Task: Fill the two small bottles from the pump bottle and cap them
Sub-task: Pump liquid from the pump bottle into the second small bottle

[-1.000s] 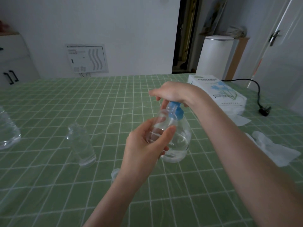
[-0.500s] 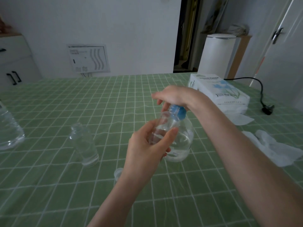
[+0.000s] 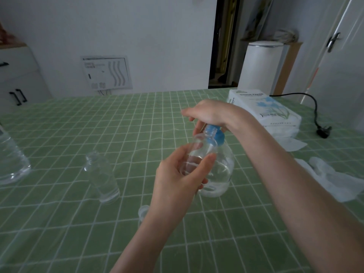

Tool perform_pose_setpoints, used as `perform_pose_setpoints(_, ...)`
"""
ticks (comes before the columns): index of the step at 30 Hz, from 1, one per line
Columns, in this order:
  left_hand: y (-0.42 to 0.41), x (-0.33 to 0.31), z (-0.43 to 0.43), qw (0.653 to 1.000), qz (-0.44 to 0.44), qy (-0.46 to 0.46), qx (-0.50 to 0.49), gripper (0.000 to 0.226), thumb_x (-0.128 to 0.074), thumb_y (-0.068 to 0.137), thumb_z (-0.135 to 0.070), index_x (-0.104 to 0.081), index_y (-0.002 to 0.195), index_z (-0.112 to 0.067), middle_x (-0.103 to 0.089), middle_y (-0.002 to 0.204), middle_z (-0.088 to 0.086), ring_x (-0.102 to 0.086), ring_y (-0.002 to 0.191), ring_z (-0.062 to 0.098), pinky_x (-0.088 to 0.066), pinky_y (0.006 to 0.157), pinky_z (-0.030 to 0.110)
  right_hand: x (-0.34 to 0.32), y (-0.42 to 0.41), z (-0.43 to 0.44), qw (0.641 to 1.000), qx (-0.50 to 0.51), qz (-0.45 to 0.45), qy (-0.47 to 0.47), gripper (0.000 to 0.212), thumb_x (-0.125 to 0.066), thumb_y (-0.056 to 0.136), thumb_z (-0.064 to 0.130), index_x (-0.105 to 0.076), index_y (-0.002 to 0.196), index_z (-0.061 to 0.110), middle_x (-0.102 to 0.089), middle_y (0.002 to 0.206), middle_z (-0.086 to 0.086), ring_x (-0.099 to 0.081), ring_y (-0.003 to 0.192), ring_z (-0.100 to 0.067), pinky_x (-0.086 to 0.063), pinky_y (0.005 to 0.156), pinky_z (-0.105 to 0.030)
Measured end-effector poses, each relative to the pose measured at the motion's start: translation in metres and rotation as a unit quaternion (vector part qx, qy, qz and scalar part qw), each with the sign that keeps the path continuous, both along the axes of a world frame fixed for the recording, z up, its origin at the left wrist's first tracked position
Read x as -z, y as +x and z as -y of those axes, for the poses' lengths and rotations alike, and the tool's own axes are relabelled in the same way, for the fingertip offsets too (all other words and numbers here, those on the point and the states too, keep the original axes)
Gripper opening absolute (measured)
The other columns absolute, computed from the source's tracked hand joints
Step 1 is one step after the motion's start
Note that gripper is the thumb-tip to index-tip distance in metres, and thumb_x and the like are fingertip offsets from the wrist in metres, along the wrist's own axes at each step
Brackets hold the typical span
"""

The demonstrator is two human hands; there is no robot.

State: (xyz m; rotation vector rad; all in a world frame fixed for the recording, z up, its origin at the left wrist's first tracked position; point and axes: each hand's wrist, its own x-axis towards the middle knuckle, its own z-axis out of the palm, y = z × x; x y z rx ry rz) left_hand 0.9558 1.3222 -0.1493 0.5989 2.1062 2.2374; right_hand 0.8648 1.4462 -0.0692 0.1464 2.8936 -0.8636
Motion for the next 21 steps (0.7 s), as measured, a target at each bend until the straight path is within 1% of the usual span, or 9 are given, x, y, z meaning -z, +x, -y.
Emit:
perform_pose_setpoints(2, 0.0004, 0.0004, 0.0003, 1.000, 0.000, 0.000, -0.001, 0.032, -0.066, 0.062, -0.049, -0.068, 0.089, -0.032, -0.070, 0.069, -0.006, -0.063, 0.054, 0.007, -0.046, 0.048, 0.015, 0.0010, 0.0007, -0.0004, 1.000, 0.003, -0.002, -0.006, 0.055, -0.042, 0.096, 0.050, -0.050, 0.136, 0.012, -0.054, 0.139, -0.013, -0.049, 0.127, -0.031, -0.036, 0.095, -0.041)
perform_pose_setpoints(6, 0.0008, 0.0018, 0.0005, 1.000, 0.002, -0.001, 0.002, 0.031, -0.066, 0.064, -0.045, -0.068, 0.089, -0.027, -0.069, 0.065, -0.006, -0.062, 0.052, 0.006, -0.046, 0.048, 0.015, 0.0062, 0.0010, -0.0010, 1.000, 0.003, 0.004, -0.016, 0.047, -0.042, 0.097, 0.044, -0.058, 0.125, 0.011, -0.058, 0.133, -0.014, -0.051, 0.124, -0.029, -0.033, 0.087, -0.037)
perform_pose_setpoints(7, 0.0009, 0.0022, 0.0004, 1.000, 0.003, -0.002, 0.002, 0.034, -0.066, 0.064, -0.045, -0.068, 0.091, -0.026, -0.070, 0.066, -0.007, -0.062, 0.053, 0.006, -0.046, 0.048, 0.015, 0.0072, 0.0008, -0.0009, 1.000, 0.003, 0.006, -0.016, 0.048, -0.042, 0.097, 0.043, -0.057, 0.127, 0.010, -0.057, 0.135, -0.015, -0.050, 0.125, -0.029, -0.033, 0.088, -0.037)
perform_pose_setpoints(9, 0.0004, 0.0029, 0.0007, 1.000, 0.002, -0.006, 0.000, 0.037, -0.066, 0.063, -0.047, -0.068, 0.093, -0.026, -0.070, 0.066, -0.007, -0.062, 0.053, 0.006, -0.046, 0.049, 0.015, 0.0075, 0.0001, -0.0003, 1.000, 0.006, 0.008, -0.014, 0.053, -0.041, 0.097, 0.044, -0.051, 0.135, 0.009, -0.053, 0.139, -0.015, -0.047, 0.129, -0.030, -0.033, 0.096, -0.039)
perform_pose_setpoints(11, 0.0001, 0.0027, 0.0013, 1.000, 0.000, -0.007, 0.001, 0.033, -0.066, 0.063, -0.047, -0.068, 0.091, -0.030, -0.070, 0.067, -0.004, -0.062, 0.053, 0.007, -0.048, 0.049, 0.017, 0.0064, 0.0007, -0.0001, 1.000, 0.008, 0.009, -0.009, 0.055, -0.040, 0.097, 0.045, -0.047, 0.139, 0.010, -0.052, 0.140, -0.015, -0.046, 0.130, -0.030, -0.034, 0.099, -0.041)
perform_pose_setpoints(13, 0.0002, 0.0017, 0.0015, 1.000, -0.002, -0.005, 0.002, 0.030, -0.066, 0.063, -0.047, -0.068, 0.090, -0.033, -0.071, 0.069, -0.003, -0.063, 0.054, 0.009, -0.050, 0.050, 0.019, 0.0041, 0.0002, -0.0006, 1.000, 0.005, 0.005, -0.004, 0.056, -0.041, 0.096, 0.047, -0.048, 0.139, 0.011, -0.053, 0.139, -0.015, -0.048, 0.128, -0.030, -0.035, 0.093, -0.040)
perform_pose_setpoints(15, 0.0000, 0.0009, 0.0014, 1.000, -0.003, -0.003, 0.001, 0.031, -0.066, 0.062, -0.048, -0.067, 0.089, -0.034, -0.071, 0.069, -0.005, -0.063, 0.054, 0.009, -0.050, 0.051, 0.018, 0.0012, -0.0010, -0.0001, 1.000, 0.002, -0.003, 0.002, 0.058, -0.043, 0.095, 0.049, -0.049, 0.137, 0.011, -0.056, 0.135, -0.014, -0.051, 0.124, -0.030, -0.034, 0.085, -0.038)
perform_pose_setpoints(18, -0.0005, 0.0000, 0.0011, 1.000, 0.000, 0.001, 0.000, 0.031, -0.066, 0.061, -0.049, -0.067, 0.089, -0.035, -0.070, 0.069, -0.004, -0.062, 0.054, 0.009, -0.047, 0.049, 0.017, -0.0021, -0.0020, 0.0009, 1.000, 0.003, -0.005, 0.017, 0.057, -0.044, 0.094, 0.051, -0.050, 0.136, 0.011, -0.057, 0.134, -0.014, -0.053, 0.121, -0.030, -0.033, 0.084, -0.037)
perform_pose_setpoints(21, -0.0007, 0.0003, 0.0012, 1.000, 0.002, -0.001, -0.002, 0.029, -0.066, 0.062, -0.048, -0.067, 0.089, -0.035, -0.071, 0.070, -0.003, -0.063, 0.054, 0.008, -0.048, 0.049, 0.017, -0.0021, -0.0011, 0.0006, 1.000, 0.004, 0.003, 0.014, 0.053, -0.044, 0.094, 0.050, -0.054, 0.130, 0.012, -0.060, 0.132, -0.012, -0.057, 0.116, -0.031, -0.034, 0.081, -0.034)
